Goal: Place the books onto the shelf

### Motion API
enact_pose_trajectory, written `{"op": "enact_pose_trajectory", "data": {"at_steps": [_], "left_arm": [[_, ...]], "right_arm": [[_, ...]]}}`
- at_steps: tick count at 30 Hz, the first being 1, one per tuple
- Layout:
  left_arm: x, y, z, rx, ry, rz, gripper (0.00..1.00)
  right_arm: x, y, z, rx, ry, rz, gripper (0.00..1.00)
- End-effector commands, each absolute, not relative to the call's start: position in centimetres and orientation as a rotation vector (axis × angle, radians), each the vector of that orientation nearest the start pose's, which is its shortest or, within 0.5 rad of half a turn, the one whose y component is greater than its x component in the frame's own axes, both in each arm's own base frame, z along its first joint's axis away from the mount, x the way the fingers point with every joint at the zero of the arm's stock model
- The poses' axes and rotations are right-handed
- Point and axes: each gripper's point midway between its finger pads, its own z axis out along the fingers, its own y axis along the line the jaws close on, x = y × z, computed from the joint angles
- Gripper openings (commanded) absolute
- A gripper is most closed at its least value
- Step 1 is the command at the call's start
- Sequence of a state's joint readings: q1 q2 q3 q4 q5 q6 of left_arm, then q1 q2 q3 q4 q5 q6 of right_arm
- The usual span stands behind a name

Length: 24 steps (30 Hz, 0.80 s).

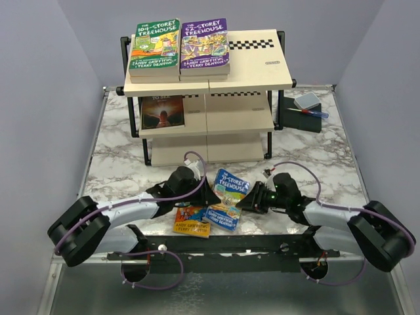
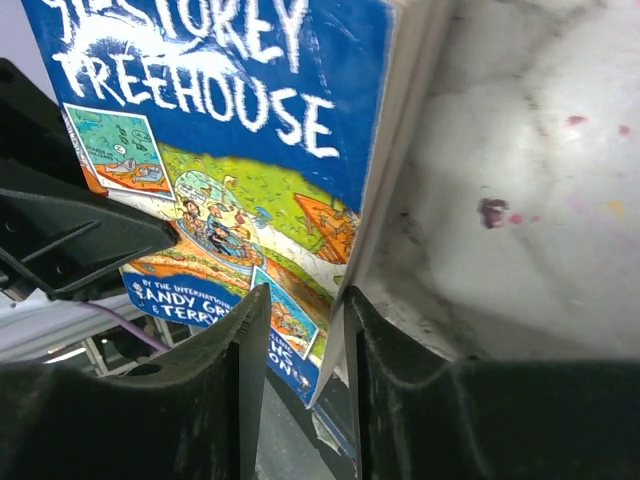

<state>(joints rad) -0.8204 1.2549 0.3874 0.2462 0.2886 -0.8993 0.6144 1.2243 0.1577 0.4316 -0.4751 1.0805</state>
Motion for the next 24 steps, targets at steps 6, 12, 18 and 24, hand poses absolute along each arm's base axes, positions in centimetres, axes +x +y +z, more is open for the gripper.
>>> {"op": "enact_pose_trajectory", "data": {"at_steps": [6, 12, 18, 24], "left_arm": [[16.0, -30.7, 17.0, 0.149, 2.164, -1.43, 0.0], [16.0, -30.3, 22.8, 0.109, 1.978, -1.55, 0.0], [15.4, -29.5, 28.0, 0.069, 1.794, -1.665, 0.0], [15.0, -28.2, 32.1, 0.011, 1.625, -1.754, 0.0]], "right_arm": [[15.5, 23.6, 9.0, 0.231, 2.284, 1.405, 0.63], [15.0, 23.7, 13.7, 0.138, 2.1, 1.511, 0.72], [14.3, 23.7, 18.1, 0.038, 1.939, 1.592, 0.75], [13.3, 24.2, 21.1, -0.052, 1.869, 1.677, 0.78]]}}
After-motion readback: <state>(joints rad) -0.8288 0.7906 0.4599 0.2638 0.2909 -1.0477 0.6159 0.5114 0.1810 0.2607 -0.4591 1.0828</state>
